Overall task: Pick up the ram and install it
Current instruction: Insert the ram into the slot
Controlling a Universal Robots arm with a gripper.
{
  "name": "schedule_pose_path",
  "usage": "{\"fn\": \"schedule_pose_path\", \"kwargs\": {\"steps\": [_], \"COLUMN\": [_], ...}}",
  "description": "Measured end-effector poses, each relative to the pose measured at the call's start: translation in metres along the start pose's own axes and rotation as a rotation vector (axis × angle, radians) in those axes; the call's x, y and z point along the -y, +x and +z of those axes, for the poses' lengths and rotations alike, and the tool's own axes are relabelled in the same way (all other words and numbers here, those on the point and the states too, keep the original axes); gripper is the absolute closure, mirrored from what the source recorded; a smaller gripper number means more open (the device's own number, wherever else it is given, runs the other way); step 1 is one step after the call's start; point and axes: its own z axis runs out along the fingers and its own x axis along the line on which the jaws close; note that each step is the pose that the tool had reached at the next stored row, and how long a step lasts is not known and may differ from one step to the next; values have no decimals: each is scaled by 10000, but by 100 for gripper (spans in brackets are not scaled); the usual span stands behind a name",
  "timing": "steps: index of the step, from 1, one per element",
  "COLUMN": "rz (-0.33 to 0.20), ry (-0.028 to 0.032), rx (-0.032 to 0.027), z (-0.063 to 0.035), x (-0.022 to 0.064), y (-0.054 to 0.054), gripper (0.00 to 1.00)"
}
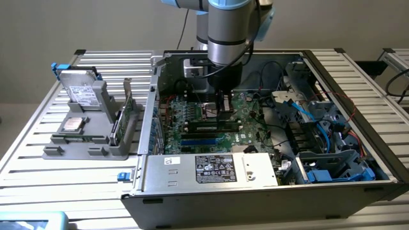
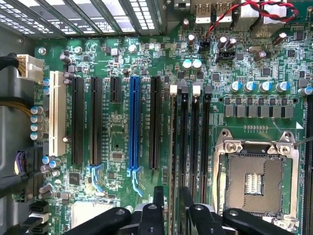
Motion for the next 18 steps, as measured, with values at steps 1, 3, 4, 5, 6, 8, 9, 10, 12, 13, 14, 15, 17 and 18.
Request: {"fn": "schedule_pose_path", "kwargs": {"steps": [1,3,4,5,6,8,9,10,12,13,14,15,17,18], "rz": [-1,0,-1,-3,-6,-14,-19,-25,-38,-37,-37,-38,-40,-40], "ry": [1,-1,-5,-14,-38,-106,-150,-197,-291,-293,-297,-301,-308,-312], "rx": [1,1,0,0,0,1,1,2,5,4,3,2,1,1], "z": [-20,-65,-86,-105,-123,-153,-165,-172,-172,-173,-173,-173,-174,-174], "x": [4,19,29,43,61,96,113,128,149,149,148,148,149,149], "y": [3,11,16,21,26,35,40,44,46,46,47,47,47,47], "gripper": [73,73,73,73,73,73,73,73,73,73,73,73,73,73]}}
